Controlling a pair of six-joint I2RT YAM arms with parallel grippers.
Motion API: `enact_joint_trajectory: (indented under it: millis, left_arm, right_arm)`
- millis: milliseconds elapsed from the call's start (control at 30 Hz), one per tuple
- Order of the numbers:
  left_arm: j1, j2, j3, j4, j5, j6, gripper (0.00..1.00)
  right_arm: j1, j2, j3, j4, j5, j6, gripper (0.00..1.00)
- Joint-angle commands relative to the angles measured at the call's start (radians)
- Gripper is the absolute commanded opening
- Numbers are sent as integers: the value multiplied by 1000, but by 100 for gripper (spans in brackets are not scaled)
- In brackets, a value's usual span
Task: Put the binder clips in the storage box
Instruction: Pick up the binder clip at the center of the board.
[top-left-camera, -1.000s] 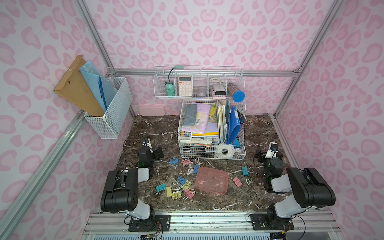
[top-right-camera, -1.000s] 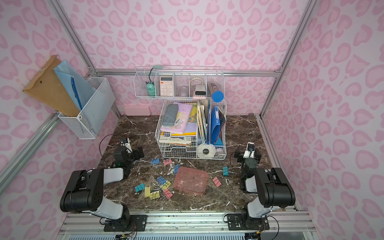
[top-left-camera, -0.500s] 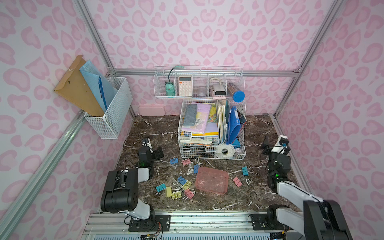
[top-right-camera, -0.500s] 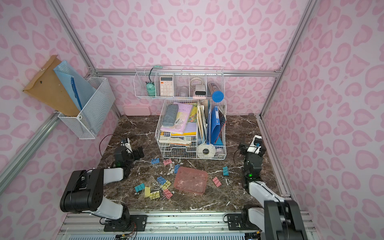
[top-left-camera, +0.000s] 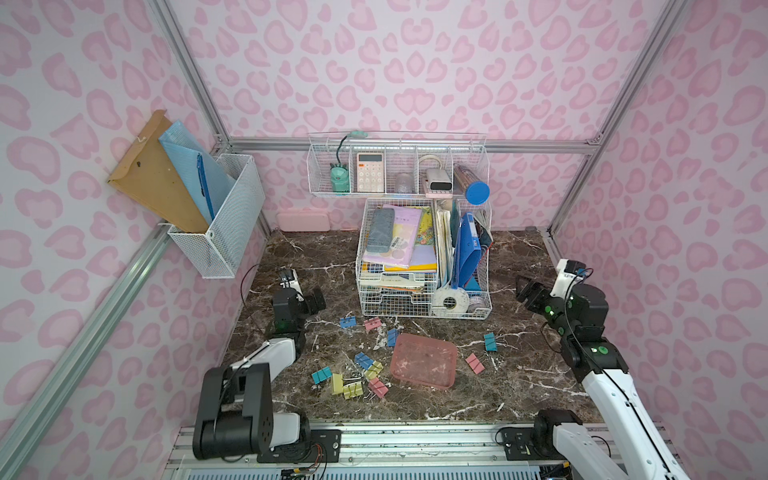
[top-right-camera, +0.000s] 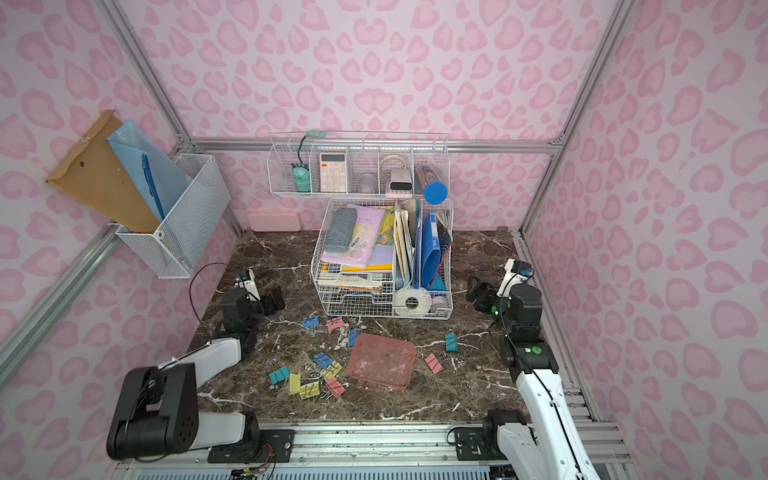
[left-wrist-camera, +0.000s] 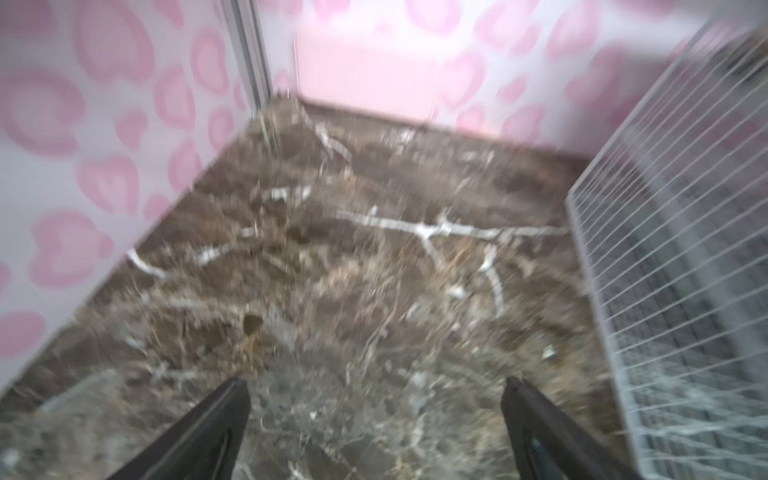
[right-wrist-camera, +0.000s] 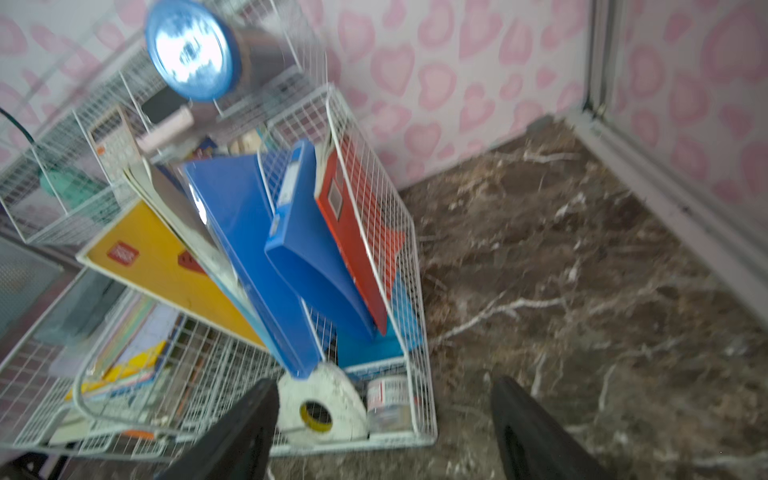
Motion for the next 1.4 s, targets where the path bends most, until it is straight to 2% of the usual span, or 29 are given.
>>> enact_joint_trajectory:
  millis: [0, 67, 133, 233, 367, 433, 567, 767, 933, 1000, 1167, 1367]
  left_arm:
    - [-37, -176, 89, -384, -117, -129, 100]
    - [-90, -267, 168, -566, -105, -215, 100]
    - [-156, -322, 221, -676, -51, -275, 100]
    - [-270, -356, 301, -874, -68, -373, 100]
    - [-397, -379, 315, -968, -78, -360, 100]
    - [-428, -385, 305, -977, -59, -320, 100]
    - [-436, -372, 299, -1000, -7, -274, 100]
    - [-438, -338, 302, -989, 56, -291, 100]
    - [-439, -321, 304, -976, 107, -291, 100]
    - [-439, -316, 303, -973, 118, -291, 100]
    - [-441, -301, 305, -974, 124, -293, 100]
    - [-442, -284, 305, -974, 123, -295, 100]
  right_arm:
    - [96, 21, -19, -203, -98, 52, 82]
    - [183, 48, -52, -236, -61, 61, 83]
    - [247, 82, -89, -248, -65, 78, 85]
    - [332, 131, -127, -245, -48, 113, 85]
    - [394, 159, -145, -223, 33, 126, 84]
    - [396, 181, -148, -223, 46, 118, 83]
    - [402, 200, -156, -229, 74, 95, 71]
    - [401, 200, -166, -227, 139, 81, 54]
    - [404, 238, -166, -204, 128, 60, 40]
    - [403, 252, -160, -199, 118, 49, 39]
    - [414, 273, -160, -179, 93, 44, 22]
    - [439, 288, -147, -196, 116, 51, 7]
